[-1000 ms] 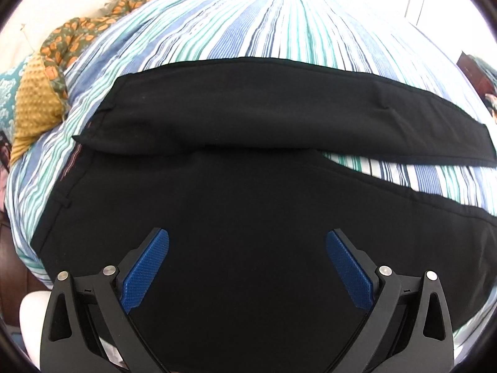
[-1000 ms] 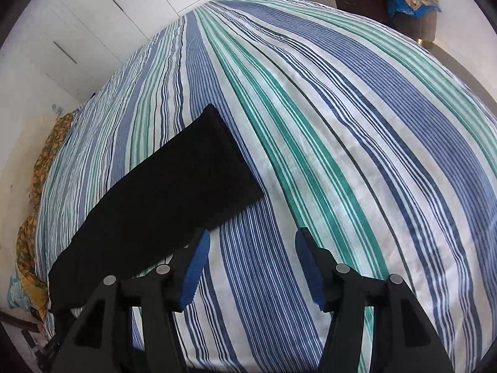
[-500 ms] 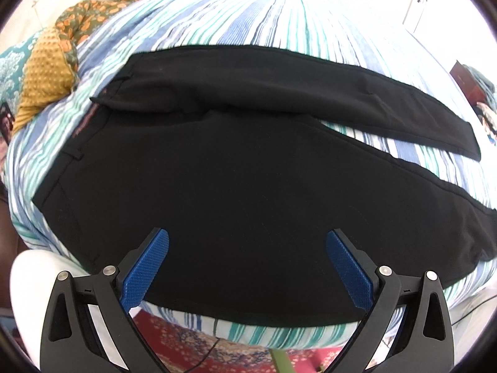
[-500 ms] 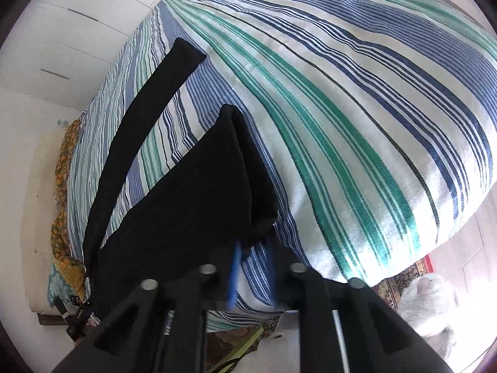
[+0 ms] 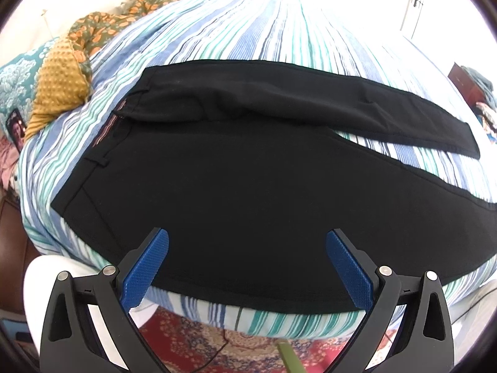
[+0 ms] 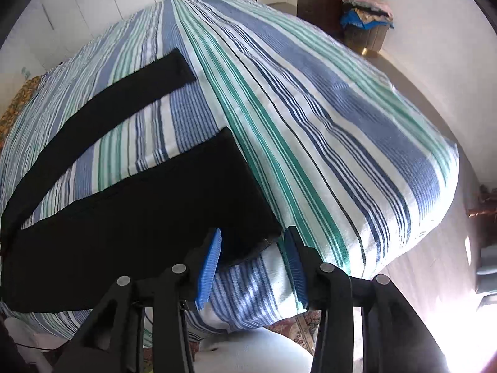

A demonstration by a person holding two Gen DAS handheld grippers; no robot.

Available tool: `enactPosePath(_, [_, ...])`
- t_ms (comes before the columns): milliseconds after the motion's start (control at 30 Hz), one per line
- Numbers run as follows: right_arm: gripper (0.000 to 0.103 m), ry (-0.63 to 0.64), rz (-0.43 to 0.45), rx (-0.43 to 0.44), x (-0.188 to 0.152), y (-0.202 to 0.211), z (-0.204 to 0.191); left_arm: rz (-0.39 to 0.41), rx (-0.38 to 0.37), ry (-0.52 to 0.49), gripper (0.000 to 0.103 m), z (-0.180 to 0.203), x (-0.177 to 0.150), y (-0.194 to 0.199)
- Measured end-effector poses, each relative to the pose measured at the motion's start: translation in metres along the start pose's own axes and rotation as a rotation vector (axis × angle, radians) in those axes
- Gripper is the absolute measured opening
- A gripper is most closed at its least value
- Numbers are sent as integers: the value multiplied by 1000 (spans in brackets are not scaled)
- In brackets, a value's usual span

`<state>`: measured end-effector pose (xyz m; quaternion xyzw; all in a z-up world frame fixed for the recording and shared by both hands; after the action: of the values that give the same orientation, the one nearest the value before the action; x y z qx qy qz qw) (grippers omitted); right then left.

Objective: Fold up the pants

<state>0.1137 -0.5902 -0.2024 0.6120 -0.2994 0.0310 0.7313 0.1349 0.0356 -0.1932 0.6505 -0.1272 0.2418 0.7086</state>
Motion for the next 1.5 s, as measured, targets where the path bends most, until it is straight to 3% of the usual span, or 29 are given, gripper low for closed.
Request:
enactPosePath(67, [46,9,68,83,-1,27,-29,-10,-10,-17,102,8,0,-14])
enactPosePath(133, [55,31,83,214,-9,43,-74,-61,-2,-81,102,21,-4,-37])
enactPosePath(200, [56,88,54,359,-21,46,-133,-152,47,-174,102,31,-17,-61])
enactPosePath(267, [56,164,-1,460,-37,39,-190,-139,60,-216,102,32,-21,-58])
enactPosePath(367, [56,238,-87,499,-59,22,-247,-130,-7,-166,102,24,-2,-39])
enactPosePath(467, [56,280,-106,535,-62,22,-278,7,-48,-150,102,15,54,-21])
enactPosePath(567, [56,335,-109,584,-41,26,-317,88,2,-171,102,7,120,-40])
enactPosePath(633, [56,329,-121,653,-16,28,-350,48,87,-199,102,-5,150,-84])
enactPosePath(667, [56,322,-137,698,-3,27,-369,-7,172,-210,102,-16,160,-115])
enactPosePath(700, [56,312,-146,735,10,26,-388,-74,236,-204,103,-33,165,-146])
enactPosePath(733, [56,306,-153,754,20,23,-408,-102,223,-167,103,-48,169,-162])
enactPosePath(800, [57,333,-168,784,35,17,-451,-92,193,-33,103,-81,176,-175])
enactPosePath(867, [57,352,-192,808,42,5,-486,-75,155,26,103,-94,178,-176])
enactPosePath(933, [57,371,-242,853,41,-14,-518,-47,153,1,103,-92,173,-176])
enactPosePath(1000, [57,410,-273,830,41,-38,-537,-8,156,-15,103,-91,168,-173])
enactPosePath(1067, [48,429,-266,773,54,-63,-533,15,144,-12,103,-92,166,-171])
enactPosePath(1100, [39,410,-263,782,66,-73,-520,26,138,-11,103,-92,167,-172])
enactPosePath(1167, [37,366,-215,733,98,-91,-475,52,131,-11,103,-91,167,-173])
enactPosePath(1367, [37,90,-61,434,201,-150,-256,68,127,-10,103,-90,165,-174])
enactPosePath(1467, [37,-77,-19,183,228,-160,-149,30,152,-18,102,-83,163,-166])
enactPosePath(1500, [39,-122,-4,145,232,-157,-123,21,167,-18,102,-80,163,-161])
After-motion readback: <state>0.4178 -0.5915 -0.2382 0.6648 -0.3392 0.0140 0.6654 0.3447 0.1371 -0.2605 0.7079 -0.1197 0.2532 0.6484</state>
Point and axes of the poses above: each gripper's, at about its wrist camera, not at the fingertips, and y roughly against the way its jaws point, z to its right, x to its top, the point moved 4 cm from there along -y, roughly the way its jaws point, and after that the axes turned 9 degrees about -x, right-handed, at the moved point
